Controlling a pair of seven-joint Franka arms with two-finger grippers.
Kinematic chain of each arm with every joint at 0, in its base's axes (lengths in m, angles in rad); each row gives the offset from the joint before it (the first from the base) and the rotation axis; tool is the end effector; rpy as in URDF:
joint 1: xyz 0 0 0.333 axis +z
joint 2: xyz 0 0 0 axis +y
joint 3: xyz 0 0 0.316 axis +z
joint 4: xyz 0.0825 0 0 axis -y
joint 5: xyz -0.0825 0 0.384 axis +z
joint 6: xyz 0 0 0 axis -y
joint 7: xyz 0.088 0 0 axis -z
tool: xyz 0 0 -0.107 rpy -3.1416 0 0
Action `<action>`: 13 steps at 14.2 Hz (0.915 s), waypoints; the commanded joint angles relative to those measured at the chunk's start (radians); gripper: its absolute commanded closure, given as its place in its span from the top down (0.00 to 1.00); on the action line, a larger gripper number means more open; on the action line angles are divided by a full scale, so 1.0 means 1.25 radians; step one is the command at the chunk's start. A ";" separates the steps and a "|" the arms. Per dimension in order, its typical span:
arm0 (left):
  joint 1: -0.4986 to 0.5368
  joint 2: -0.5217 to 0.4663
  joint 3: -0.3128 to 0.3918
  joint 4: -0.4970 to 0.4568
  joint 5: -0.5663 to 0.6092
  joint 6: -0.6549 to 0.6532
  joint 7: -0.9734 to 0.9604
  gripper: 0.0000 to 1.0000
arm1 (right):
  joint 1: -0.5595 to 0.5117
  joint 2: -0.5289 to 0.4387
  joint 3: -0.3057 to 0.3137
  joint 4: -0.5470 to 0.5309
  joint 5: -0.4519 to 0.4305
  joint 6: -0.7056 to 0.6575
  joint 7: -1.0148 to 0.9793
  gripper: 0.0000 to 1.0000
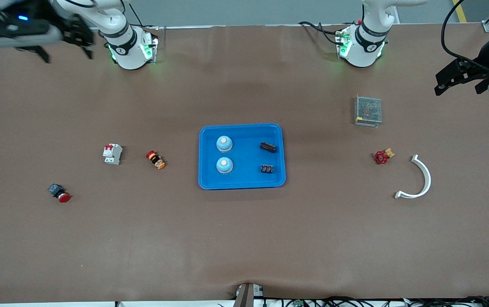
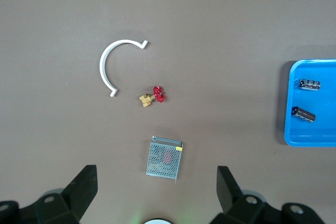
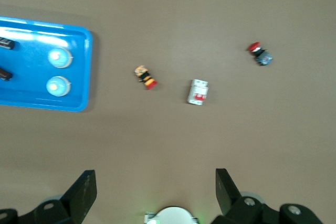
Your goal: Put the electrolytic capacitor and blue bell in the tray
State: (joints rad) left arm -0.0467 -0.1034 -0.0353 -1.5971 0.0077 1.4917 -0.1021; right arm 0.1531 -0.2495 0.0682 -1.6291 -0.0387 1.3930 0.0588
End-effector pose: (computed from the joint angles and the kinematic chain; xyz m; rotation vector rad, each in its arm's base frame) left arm 0.5120 -0.0423 0.6605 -3.1300 -0.0327 0.0016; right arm 0.4417 0.1001 0.7076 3.0798 0.2367 0.0315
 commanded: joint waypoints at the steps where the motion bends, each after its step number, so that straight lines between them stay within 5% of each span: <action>1: 0.003 -0.004 0.000 0.000 -0.012 0.002 0.002 1.00 | -0.003 0.017 -0.107 -0.025 0.019 0.031 -0.107 1.00; 3: 0.003 -0.003 0.000 0.000 -0.012 0.003 0.002 1.00 | -0.005 0.022 -0.161 -0.026 0.015 0.054 -0.161 1.00; 9: 0.004 0.002 0.000 0.005 -0.006 0.003 0.007 1.00 | -0.045 0.027 -0.164 -0.131 0.005 0.159 -0.156 1.00; 13: 0.003 0.008 0.000 0.010 -0.005 0.004 0.007 1.00 | -0.057 0.068 -0.164 -0.085 0.005 0.139 -0.149 1.00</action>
State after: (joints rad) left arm -0.0466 -0.1014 -0.0350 -1.5973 0.0077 1.4918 -0.1020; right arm 0.1154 -0.1833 -0.1518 -1.7738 -0.0386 1.5855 -0.1326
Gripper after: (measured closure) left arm 0.000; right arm 0.000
